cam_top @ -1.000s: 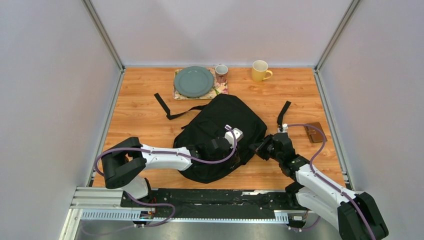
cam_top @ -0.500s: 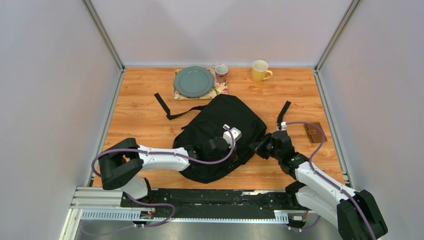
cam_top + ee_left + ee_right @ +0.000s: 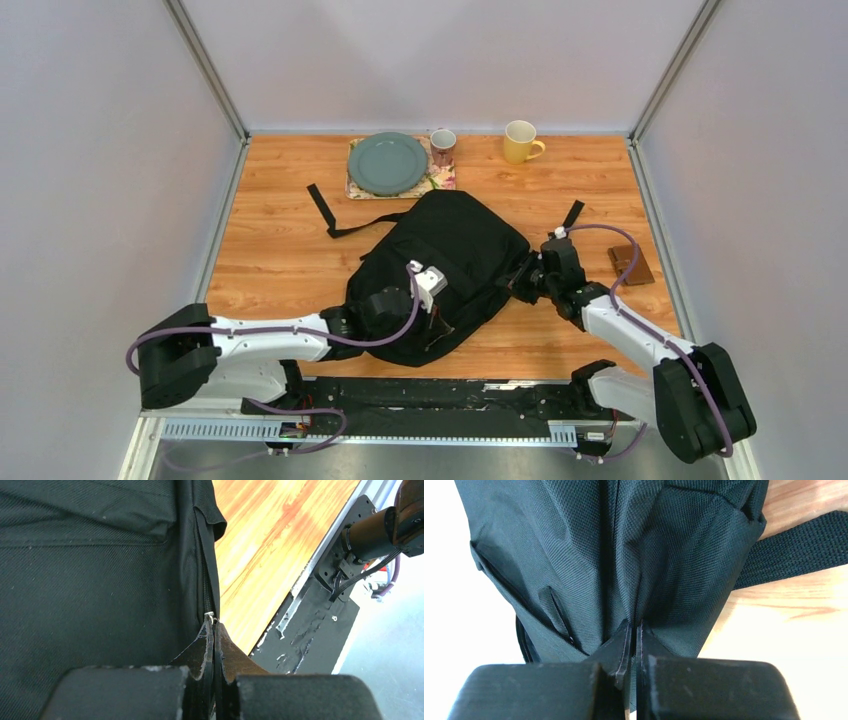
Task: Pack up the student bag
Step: Zip the student bag at the center of the board.
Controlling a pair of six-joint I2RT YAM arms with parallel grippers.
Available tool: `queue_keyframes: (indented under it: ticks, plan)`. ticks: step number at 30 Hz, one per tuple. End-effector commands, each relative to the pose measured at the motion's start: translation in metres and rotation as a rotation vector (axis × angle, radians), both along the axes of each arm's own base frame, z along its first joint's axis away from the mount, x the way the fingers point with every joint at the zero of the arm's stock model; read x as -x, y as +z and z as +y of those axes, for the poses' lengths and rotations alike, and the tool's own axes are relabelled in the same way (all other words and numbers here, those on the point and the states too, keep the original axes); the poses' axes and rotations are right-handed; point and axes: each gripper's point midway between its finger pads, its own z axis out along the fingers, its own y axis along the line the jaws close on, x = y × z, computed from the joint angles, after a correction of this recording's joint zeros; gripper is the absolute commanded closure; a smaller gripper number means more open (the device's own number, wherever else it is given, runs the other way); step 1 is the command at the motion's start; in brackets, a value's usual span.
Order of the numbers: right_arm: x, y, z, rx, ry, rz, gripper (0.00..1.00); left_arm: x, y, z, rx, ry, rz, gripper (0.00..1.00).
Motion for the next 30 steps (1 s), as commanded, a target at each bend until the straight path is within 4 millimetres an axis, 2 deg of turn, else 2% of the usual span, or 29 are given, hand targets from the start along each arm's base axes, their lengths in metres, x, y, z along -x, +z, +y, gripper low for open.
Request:
queue_keyframes:
  ticks: [1, 10, 13, 16, 19, 20, 22, 23, 24, 25, 26, 27, 28, 29, 30]
  plan:
    - [-0.037, 0.018, -0.017, 0.073, -0.074, -0.116, 1.00, 0.022, -0.015, 0.024, -0.045, -0.001, 0.094, 1.00]
    - [-0.044, 0.022, -0.018, 0.071, -0.071, -0.133, 1.00, 0.029, 0.007, 0.027, -0.014, -0.065, 0.048, 1.00]
    - [-0.048, 0.029, -0.021, 0.066, -0.083, -0.159, 1.00, 0.027, 0.013, 0.029, -0.045, -0.007, 0.116, 1.00]
    - [-0.050, 0.035, -0.022, 0.060, -0.092, -0.178, 1.00, 0.031, 0.021, 0.028, 0.058, 0.124, 0.276, 1.00]
    - [-0.049, 0.043, -0.018, 0.008, -0.099, -0.206, 1.00, 0.023, 0.036, 0.029, 0.243, 0.228, 0.332, 1.00]
    - [-0.039, 0.032, -0.017, -0.009, -0.092, -0.181, 1.00, 0.021, 0.052, 0.028, 0.324, 0.231, 0.329, 1.00]
    - [-0.036, 0.036, -0.015, -0.077, -0.121, -0.211, 1.00, 0.015, 0.055, 0.035, 0.361, 0.295, 0.347, 1.00]
    - [-0.026, 0.018, -0.019, -0.075, -0.134, -0.185, 1.00, 0.013, 0.072, 0.036, 0.428, 0.290, 0.325, 1.00]
    - [-0.026, 0.021, -0.020, -0.086, -0.147, -0.209, 1.00, 0.011, 0.079, 0.037, 0.455, 0.286, 0.300, 1.00]
    - [-0.025, 0.021, -0.022, -0.088, -0.155, -0.223, 1.00, 0.012, 0.090, 0.037, 0.465, 0.224, 0.201, 1.00]
    - [-0.023, 0.020, -0.025, -0.083, -0.166, -0.226, 1.00, 0.013, 0.093, 0.035, 0.453, 0.189, 0.157, 1.00]
    - [-0.022, 0.018, -0.026, -0.081, -0.169, -0.227, 1.00, 0.017, 0.106, 0.032, 0.450, 0.140, 0.122, 1.00]
    - [-0.023, 0.020, -0.026, -0.080, -0.169, -0.228, 1.00, 0.019, 0.105, 0.029, 0.398, 0.066, 0.022, 1.00]
    - [-0.023, 0.019, -0.026, -0.070, -0.163, -0.223, 1.00, 0.021, 0.112, 0.027, 0.363, 0.020, -0.019, 1.00]
    - [-0.025, 0.021, -0.025, -0.058, -0.159, -0.216, 1.00, 0.029, 0.109, 0.024, 0.318, -0.045, -0.031, 1.00]
